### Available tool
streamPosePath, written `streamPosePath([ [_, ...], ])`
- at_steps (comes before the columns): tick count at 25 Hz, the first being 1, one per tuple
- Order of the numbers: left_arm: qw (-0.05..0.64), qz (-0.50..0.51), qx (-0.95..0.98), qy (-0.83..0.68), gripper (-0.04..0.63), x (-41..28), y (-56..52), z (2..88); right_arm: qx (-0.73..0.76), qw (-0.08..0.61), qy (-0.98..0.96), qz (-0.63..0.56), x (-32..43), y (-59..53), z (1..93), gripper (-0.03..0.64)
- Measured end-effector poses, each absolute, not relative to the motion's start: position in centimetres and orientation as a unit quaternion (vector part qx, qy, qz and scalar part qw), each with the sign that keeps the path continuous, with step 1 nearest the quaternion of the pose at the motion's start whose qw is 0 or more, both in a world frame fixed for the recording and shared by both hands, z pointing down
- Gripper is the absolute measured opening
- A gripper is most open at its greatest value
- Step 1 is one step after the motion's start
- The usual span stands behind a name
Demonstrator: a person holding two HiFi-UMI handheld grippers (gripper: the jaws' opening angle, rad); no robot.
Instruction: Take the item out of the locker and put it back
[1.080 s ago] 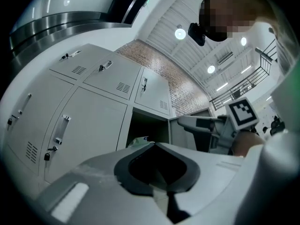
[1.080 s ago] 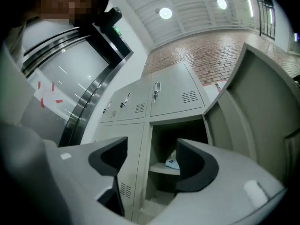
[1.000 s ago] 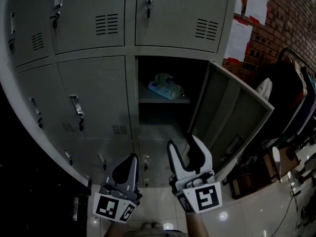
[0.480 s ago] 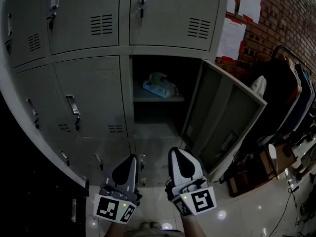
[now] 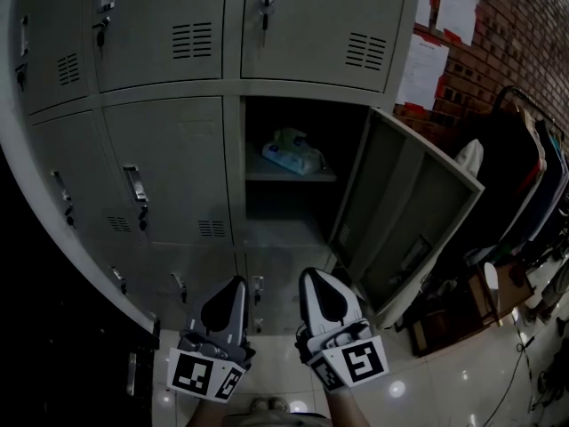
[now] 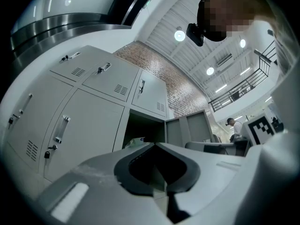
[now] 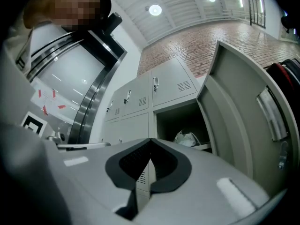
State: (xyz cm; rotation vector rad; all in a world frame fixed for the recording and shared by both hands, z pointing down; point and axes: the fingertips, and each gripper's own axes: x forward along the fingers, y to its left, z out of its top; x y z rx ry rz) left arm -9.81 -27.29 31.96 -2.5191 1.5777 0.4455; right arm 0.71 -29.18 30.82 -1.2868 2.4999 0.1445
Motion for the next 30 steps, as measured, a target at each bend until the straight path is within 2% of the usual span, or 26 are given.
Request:
streamPosePath([
  [9,0.053,0.143,-0.835,0.528,0.004,-9.1,-26.0,32.7,-0.440,0.150,0.885,0.028,1.3,-27.8,31.8,0.002],
  [18,0.033,0.134,-0.836,0.531,0.004,-8.2,-19.7,37.1,-0.428,0.139,0.893,0.013,1.6,-20.9,35.9,0.003],
  [24,0.030,0.132,-0.835,0.533,0.003,-8.7,-10.6,39.3,-0.422,0.147,0.894,-0.017,1.1,-12.6,38.4,0.003],
  [30,0.029,0.132,-0.831,0.540,0.003,-10.1,4.4,38.2,-0.428,0.146,0.892,-0.029,0.3,2.2,37.5,0.003],
])
